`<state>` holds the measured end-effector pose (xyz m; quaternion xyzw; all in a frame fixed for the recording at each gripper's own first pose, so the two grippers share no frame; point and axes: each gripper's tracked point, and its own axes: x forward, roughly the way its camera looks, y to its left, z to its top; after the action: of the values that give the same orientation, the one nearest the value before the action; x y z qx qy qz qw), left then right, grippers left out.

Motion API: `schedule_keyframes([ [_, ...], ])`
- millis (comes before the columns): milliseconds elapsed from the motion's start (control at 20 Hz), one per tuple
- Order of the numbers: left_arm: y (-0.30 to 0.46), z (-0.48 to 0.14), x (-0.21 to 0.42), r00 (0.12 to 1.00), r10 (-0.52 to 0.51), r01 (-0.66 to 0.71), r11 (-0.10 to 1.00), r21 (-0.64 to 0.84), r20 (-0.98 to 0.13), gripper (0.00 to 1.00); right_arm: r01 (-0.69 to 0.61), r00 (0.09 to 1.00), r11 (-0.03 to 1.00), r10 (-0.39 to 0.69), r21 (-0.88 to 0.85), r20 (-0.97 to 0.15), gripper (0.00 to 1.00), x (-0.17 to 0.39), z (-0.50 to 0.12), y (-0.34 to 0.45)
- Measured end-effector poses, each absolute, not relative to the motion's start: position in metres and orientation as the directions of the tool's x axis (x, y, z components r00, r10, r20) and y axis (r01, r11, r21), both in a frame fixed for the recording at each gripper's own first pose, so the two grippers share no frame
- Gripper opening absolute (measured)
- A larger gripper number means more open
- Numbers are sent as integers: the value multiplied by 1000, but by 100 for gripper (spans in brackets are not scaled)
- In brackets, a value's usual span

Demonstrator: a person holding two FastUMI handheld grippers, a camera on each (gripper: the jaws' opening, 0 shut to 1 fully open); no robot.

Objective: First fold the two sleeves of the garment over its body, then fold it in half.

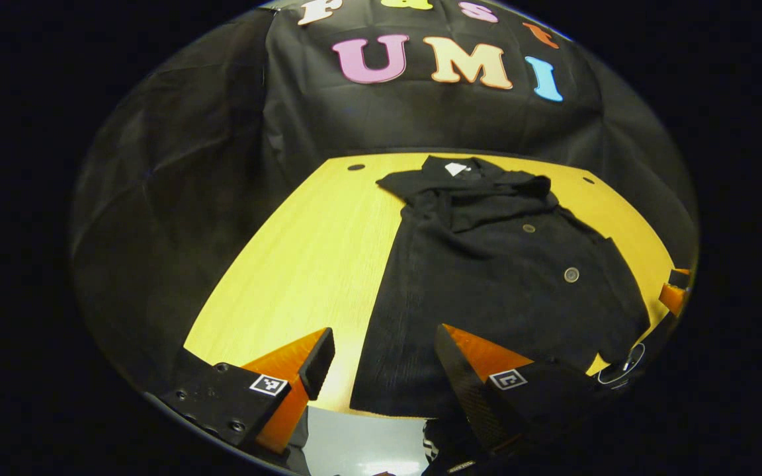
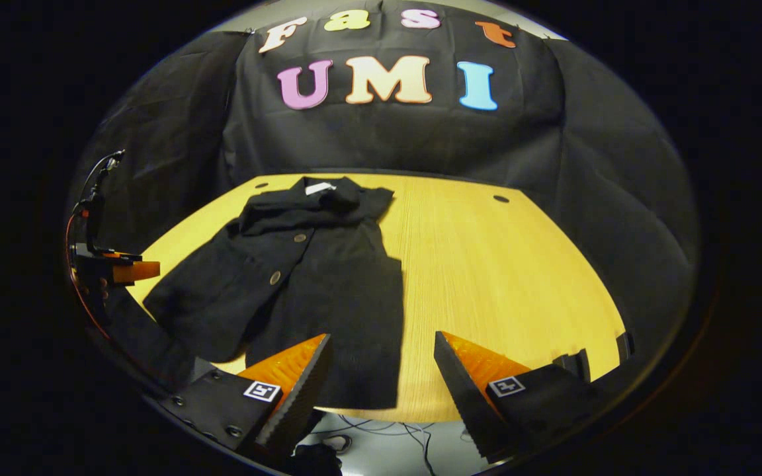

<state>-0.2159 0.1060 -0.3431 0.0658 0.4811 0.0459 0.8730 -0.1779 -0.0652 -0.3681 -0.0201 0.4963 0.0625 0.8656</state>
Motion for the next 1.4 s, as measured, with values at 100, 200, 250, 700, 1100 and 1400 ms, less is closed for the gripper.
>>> schedule_keyframes([
  [100,108,-354,-227,501,140,-16,988,153,-854,95,-130,456,991,78,21,-887,98,-189,-382,-64],
  [200,108,-362,-237,478,121,-9,991,133,-870,94,-122,425,992,64,13,-903,98,-195,-391,-64],
  [250,108,-367,-243,464,112,-8,992,122,-879,94,-118,411,993,59,11,-910,98,-197,-395,-64],
  [700,97,-383,-253,457,41,10,999,51,-889,91,-121,296,992,67,32,-953,93,-215,-418,-59],
  [1100,73,-385,-255,485,-31,-1,999,-35,-874,0,-100,303,990,128,102,-944,3,-218,-420,-42],
  [1400,73,-386,-257,481,-32,25,999,-22,-876,0,-116,283,984,160,132,-946,3,-239,-414,-35],
])
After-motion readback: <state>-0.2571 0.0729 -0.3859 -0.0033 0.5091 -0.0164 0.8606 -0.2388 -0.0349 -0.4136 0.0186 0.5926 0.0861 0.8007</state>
